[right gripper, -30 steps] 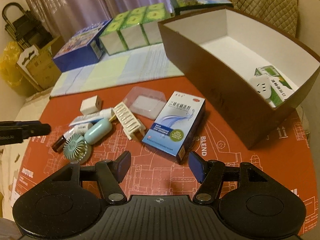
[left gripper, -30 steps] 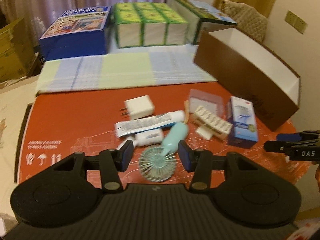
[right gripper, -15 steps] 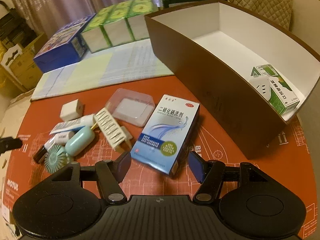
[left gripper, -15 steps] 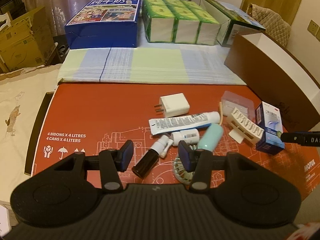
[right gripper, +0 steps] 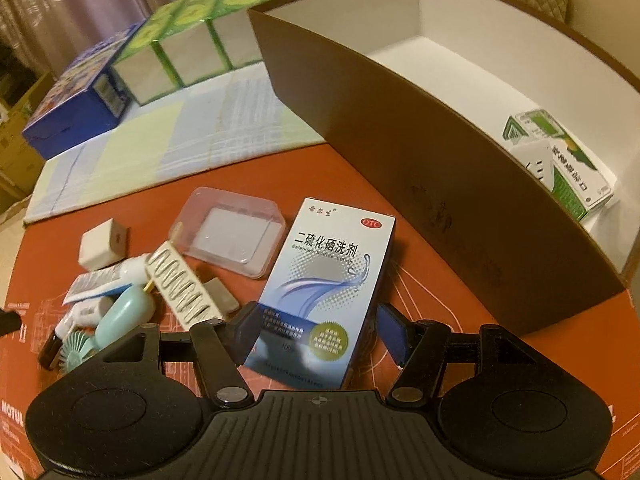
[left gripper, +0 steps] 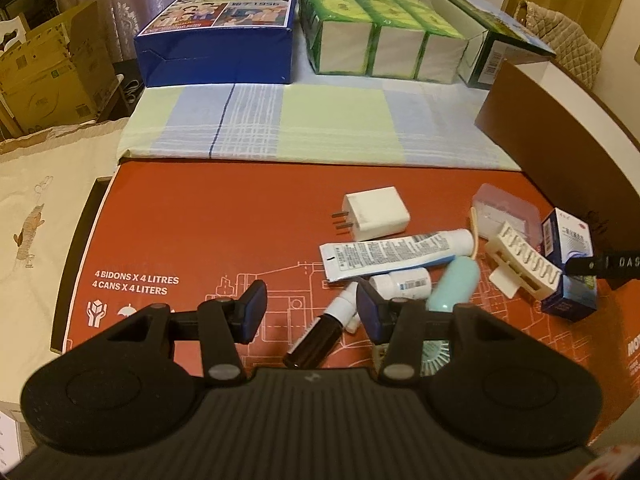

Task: Organize rigid objects
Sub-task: 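Grasp the blue-and-white box with the right gripper while the left gripper grasps the brown spray bottle, then lift and carry the spray bottle and blue box over the brown box with both grippers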

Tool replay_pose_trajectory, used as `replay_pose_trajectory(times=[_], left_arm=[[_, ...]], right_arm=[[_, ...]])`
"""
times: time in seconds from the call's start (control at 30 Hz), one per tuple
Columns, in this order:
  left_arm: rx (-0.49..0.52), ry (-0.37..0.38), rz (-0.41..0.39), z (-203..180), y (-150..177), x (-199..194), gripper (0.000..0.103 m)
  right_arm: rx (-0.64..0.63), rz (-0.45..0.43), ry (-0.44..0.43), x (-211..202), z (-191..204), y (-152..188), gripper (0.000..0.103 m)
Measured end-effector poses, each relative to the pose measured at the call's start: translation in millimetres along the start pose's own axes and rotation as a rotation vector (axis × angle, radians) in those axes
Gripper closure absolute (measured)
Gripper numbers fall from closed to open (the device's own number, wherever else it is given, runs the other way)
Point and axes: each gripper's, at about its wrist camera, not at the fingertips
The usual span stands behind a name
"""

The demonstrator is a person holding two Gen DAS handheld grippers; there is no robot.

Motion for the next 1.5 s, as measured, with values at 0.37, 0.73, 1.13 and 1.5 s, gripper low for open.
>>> replay_pose_trajectory(times=[0.37, 0.73, 1.13, 1.5], left_arm=[[0.019, 0.004, 0.028, 1.7, 3.1, 13.5, 0.059], [0.139, 0.107, 0.054, -10.3, 20.0, 24.6, 0.059], [0.268, 0.132, 0.102, -19.9, 39.7, 43.0, 0.073], [0.206, 0.103, 0.106, -20.5, 48.0, 40.2, 0.082]], right_arm=[[-0.001, 0.014, 0.028, 19.8, 10.2, -6.6, 0.038], [-0.109, 0.030, -0.011, 8.2, -0.3, 11.1, 0.040], [-0.116, 0.048, -0.035, -12.1, -10.1, 30.4, 0.040], [-0.138, 0.053, -0.037, -15.1, -6.6, 35.3, 0.040]])
Point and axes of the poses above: each gripper's, at about its wrist camera, not at the fingertips, and x roughly the way its jaws point, z to its left, y to its underside, and after that the axes turned 13 degrees about -z, right-handed
